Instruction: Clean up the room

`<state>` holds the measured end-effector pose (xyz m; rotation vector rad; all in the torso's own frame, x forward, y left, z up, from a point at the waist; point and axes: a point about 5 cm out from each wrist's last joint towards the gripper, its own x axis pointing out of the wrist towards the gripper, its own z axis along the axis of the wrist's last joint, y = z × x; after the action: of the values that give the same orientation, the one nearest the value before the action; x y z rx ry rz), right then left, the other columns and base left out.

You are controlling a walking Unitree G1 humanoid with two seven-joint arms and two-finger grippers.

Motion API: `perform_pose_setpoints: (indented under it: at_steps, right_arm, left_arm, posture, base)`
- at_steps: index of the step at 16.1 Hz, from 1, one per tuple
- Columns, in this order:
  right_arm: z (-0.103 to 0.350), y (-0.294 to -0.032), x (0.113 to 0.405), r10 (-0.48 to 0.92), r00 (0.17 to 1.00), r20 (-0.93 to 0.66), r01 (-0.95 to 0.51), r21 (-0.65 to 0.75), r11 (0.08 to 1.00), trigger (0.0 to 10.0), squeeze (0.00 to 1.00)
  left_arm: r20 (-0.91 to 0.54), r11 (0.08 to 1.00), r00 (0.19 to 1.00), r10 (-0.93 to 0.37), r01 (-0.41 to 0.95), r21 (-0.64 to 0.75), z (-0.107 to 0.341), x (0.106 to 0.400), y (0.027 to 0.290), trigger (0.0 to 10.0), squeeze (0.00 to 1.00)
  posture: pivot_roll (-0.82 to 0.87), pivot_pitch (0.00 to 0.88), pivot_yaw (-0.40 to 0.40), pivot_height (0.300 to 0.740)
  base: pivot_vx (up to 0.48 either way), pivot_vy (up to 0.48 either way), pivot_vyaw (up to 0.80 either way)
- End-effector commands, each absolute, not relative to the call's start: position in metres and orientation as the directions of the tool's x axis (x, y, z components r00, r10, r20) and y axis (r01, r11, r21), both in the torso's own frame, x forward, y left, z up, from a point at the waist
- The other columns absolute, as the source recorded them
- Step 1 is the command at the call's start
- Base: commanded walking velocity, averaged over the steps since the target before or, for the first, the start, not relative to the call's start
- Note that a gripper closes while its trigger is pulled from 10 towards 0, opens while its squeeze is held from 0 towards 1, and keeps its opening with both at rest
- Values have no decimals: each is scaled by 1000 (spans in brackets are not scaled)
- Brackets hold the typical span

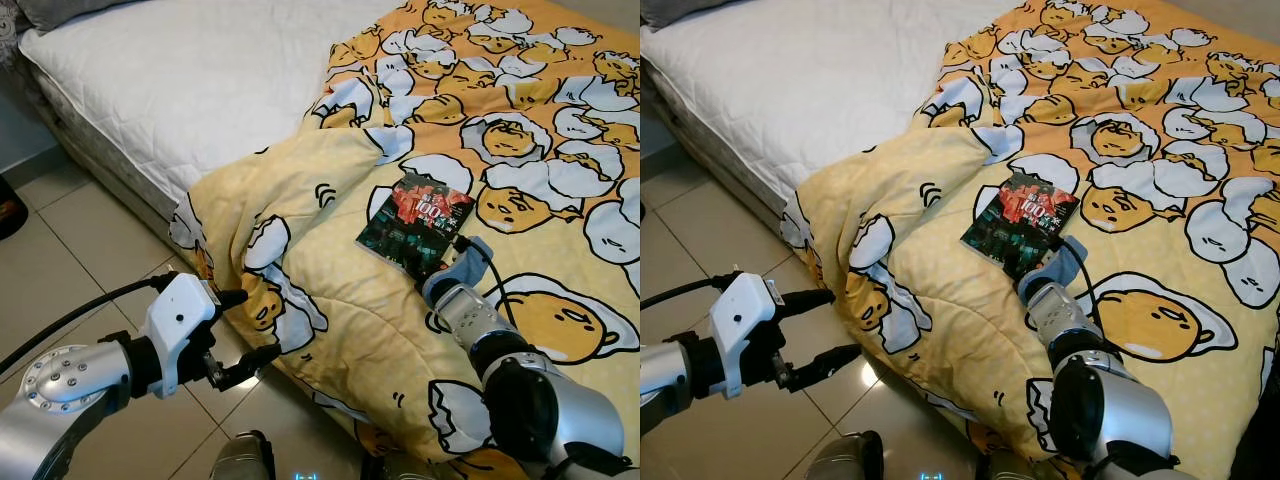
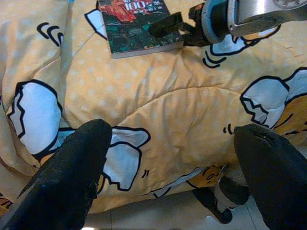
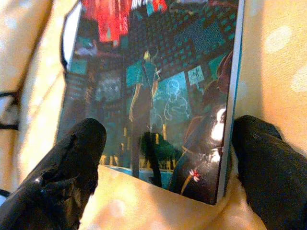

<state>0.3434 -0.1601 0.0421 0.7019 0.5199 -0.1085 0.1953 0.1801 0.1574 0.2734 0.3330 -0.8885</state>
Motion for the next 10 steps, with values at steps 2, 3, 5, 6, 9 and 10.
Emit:
perform_pose_setpoints:
  at_steps: [2,3,5,6,9,10]
  right_arm:
    - [19,-150,326,112,806,-581,344,614,711,10000,0]
    - [27,-148,332,115,839,-532,351,690,634,10000,0]
    - [39,-144,341,136,880,-456,331,792,513,2784,0]
    - [48,-140,348,153,902,-404,303,843,444,0,0]
    - [55,-136,352,175,916,-362,275,882,383,0,0]
    - [56,-136,352,179,916,-359,272,884,380,0,0]
  left_arm:
    - [-401,598,584,-705,794,106,160,191,181,10000,0]
    - [-407,599,582,-704,795,102,159,189,182,10000,0]
    - [-412,597,579,-704,796,97,158,187,182,10000,0]
    - [-410,594,576,-708,799,96,159,187,180,10000,0]
    - [-397,587,570,-719,805,93,161,188,177,10000,0]
    - [-394,584,567,-723,807,90,162,188,176,10000,0]
  posture:
    - [284,226,-25,740]
    - [285,230,-23,740]
    - [284,228,-21,740]
    - [282,225,-21,740]
    - [281,222,-23,740]
    - [280,222,-25,740]
  base:
    - [0,0,0]
    - [0,0,0]
    - [0,0,0]
    - [0,0,0]
    - [0,0,0]
    - [0,0,0]
